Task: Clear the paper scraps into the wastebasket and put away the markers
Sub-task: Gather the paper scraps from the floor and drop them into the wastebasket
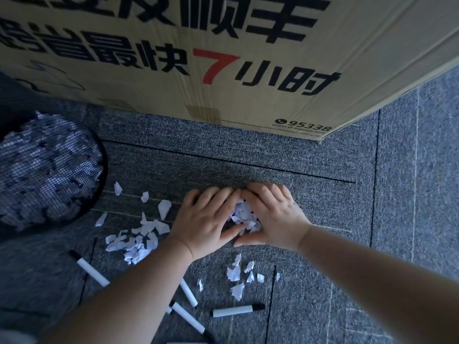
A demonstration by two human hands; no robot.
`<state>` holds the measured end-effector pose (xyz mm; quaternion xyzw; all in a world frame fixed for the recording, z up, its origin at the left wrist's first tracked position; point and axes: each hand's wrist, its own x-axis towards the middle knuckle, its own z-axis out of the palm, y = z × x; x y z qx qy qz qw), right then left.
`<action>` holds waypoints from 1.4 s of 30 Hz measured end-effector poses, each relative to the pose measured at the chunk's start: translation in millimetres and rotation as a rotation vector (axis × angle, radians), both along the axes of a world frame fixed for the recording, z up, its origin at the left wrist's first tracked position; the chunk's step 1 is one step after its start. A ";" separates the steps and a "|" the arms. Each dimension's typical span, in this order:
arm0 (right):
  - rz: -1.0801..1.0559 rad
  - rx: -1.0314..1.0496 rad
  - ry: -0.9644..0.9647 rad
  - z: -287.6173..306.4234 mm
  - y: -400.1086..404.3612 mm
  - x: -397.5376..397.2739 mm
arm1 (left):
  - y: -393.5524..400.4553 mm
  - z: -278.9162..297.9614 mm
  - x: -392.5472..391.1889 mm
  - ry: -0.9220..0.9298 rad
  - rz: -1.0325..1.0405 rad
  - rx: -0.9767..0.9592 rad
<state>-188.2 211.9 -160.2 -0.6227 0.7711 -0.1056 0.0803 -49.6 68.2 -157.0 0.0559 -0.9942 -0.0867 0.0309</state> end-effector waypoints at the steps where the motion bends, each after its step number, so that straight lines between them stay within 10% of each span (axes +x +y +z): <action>1: 0.005 -0.019 -0.001 -0.3 -1.7 -1.9 | -0.3 -1.7 0.0 0.021 -0.013 -0.011; 9: 0.216 -0.072 0.082 3.1 -14.2 -14.0 | -2.6 8.0 -8.1 0.012 -0.111 -0.019; 20: 0.190 0.209 -0.067 20.9 -26.6 -22.4 | -42.1 31.0 -4.8 -0.517 -0.100 0.086; 27: -0.117 0.105 -0.250 63.0 -48.1 -26.9 | -68.3 71.9 6.7 -0.429 0.130 0.229; 42: -0.051 0.152 -0.279 228.4 -126.1 -12.6 | -101.2 273.1 -31.6 -0.192 0.238 0.251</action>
